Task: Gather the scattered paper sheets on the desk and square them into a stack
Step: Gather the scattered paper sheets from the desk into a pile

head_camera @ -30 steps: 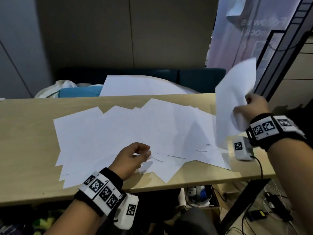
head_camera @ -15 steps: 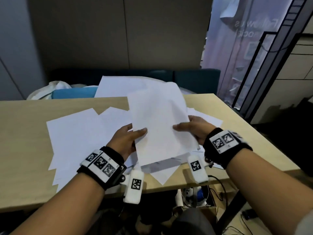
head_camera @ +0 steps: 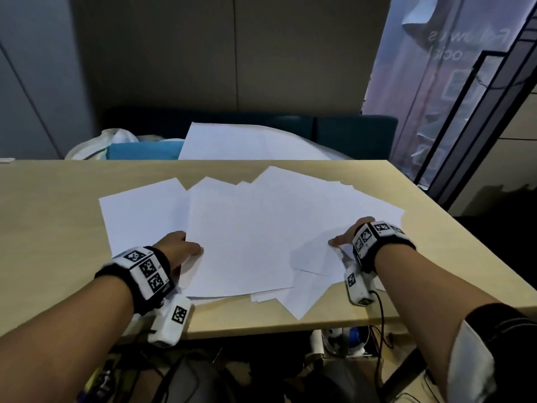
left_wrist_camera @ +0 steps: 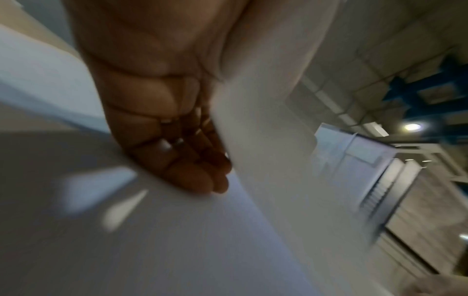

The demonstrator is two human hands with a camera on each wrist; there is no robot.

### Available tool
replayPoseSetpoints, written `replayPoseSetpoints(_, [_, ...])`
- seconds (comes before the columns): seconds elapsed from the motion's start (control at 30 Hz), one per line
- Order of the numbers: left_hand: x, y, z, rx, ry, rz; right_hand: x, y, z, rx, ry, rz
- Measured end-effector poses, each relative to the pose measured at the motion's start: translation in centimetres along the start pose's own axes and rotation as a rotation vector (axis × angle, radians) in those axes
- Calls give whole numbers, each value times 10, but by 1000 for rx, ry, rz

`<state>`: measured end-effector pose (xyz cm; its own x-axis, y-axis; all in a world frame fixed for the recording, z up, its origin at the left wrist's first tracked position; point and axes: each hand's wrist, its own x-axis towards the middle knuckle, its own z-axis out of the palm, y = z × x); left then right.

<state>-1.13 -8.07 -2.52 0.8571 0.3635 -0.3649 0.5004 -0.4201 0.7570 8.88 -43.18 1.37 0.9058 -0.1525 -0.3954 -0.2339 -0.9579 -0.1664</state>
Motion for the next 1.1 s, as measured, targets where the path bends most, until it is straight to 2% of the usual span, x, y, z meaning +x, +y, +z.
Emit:
replayPoseSetpoints(0.13, [9, -4, -2, 200, -17, -29, 3, -4, -5, -82, -67, -7])
replayPoseSetpoints(0.23, [14, -6, -1, 255, -36, -47, 11, 5, 1, -145, 80, -81])
replayPoseSetpoints(0.4, [12, -5, 2, 236, -43, -68, 24, 14, -4, 66, 175, -50])
replayPoseSetpoints(0.5, [17, -7, 10, 141, -91, -81, 31, 6, -4, 238, 141, -39])
replayPoseSetpoints(0.53, [15, -6, 12, 149, -97, -78, 30, 2, -2, 269, 160, -16])
replayPoseSetpoints(0.67, [12, -1, 17, 174, -89, -80, 52, -9, 8, 459, 55, -5])
replayPoseSetpoints(0.73, [11, -1, 17, 134, -105, -84, 67, -6, 16, 493, 22, -37])
replayPoseSetpoints(0.93, [7, 3, 17, 193, -64, -57, 36, -23, 15, 411, -34, -96])
replayPoseSetpoints(1.0, [7, 5, 19, 237, -55, -61, 33, -24, 11, 415, 12, -132])
replayPoseSetpoints(1.1, [4, 8, 19, 289, -37, -63, 27, -21, -3, 467, 184, -156])
